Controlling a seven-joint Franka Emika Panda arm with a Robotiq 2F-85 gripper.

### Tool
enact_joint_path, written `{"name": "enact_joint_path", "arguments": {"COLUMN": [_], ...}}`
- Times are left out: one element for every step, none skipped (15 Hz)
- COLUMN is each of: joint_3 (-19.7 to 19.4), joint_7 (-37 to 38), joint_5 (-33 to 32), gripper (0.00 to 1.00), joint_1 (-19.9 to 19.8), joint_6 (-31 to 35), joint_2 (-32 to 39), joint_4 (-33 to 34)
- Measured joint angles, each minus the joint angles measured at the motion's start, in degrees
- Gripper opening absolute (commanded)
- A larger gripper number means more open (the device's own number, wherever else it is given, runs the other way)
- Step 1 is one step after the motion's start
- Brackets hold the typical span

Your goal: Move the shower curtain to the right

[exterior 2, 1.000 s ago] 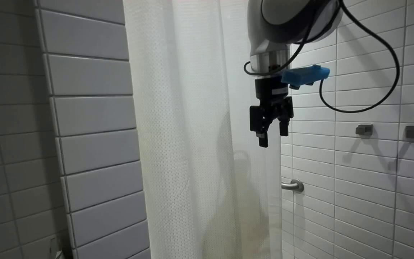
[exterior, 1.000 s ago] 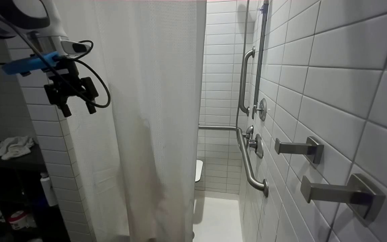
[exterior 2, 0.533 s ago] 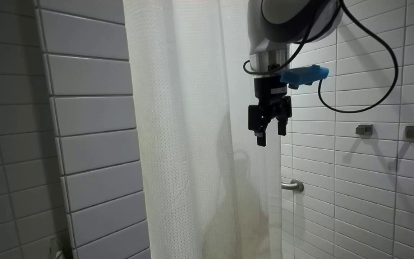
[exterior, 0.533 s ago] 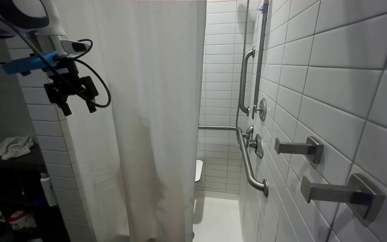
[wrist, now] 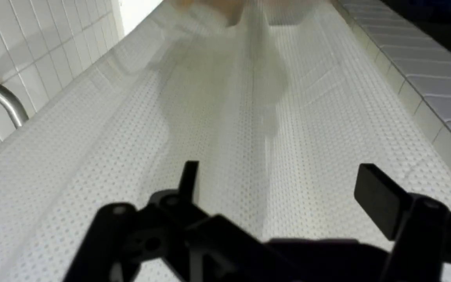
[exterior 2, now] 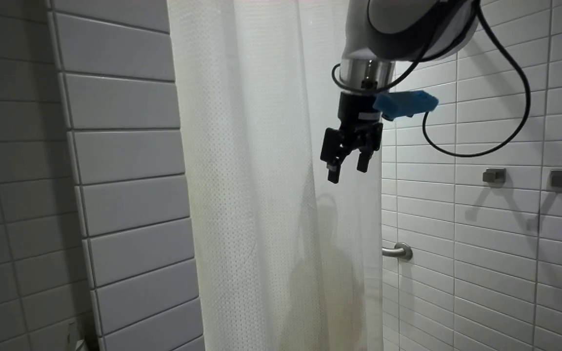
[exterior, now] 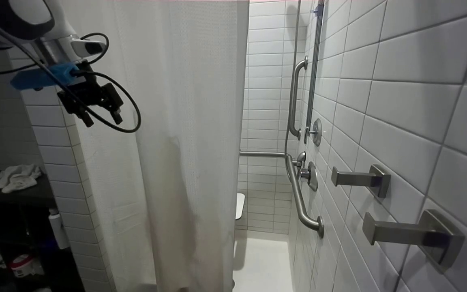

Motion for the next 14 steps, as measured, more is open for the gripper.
{"name": "enact_joint_path", "arguments": {"joint_3": [-0.1, -0.2, -0.2, -0.2, -0.3, -0.3, -0.3, -0.3, -0.3, -0.3, -0.3, -0.3, -0.3, -0.3], "joint_7": [0.1, 0.5, 0.7, 0.8, 0.8, 0.8, 0.8, 0.8, 0.8, 0.8, 0.8, 0.8, 0.8, 0.8], "joint_5": [0.3, 0.7, 1.2, 1.6, 2.0, 2.4, 2.9, 3.3, 3.6, 3.8, 3.9, 4.0, 4.1, 4.4], "gripper": [1.0, 1.0, 1.0, 1.0, 1.0, 1.0, 1.0, 1.0, 1.0, 1.0, 1.0, 1.0, 1.0, 1.0], "joint_1": [0.0, 0.0, 0.0, 0.0, 0.1, 0.2, 0.4, 0.7, 0.9, 1.3, 1.5, 1.8, 2.0, 2.3], "joint_6": [2.7, 5.5, 8.6, 12.4, 15.8, 18.8, 21.3, 23.4, 25.4, 27.2, 28.8, 30.2, 31.4, 32.4], "joint_2": [-0.3, -0.6, -0.8, -1.1, -1.2, -1.4, -1.5, -1.7, -1.8, -2.0, -2.1, -2.3, -2.6, -2.9], "joint_4": [-0.6, -1.2, -1.8, -2.5, -3.0, -3.5, -3.9, -4.2, -4.4, -4.5, -4.6, -4.7, -4.8, -4.8]}}
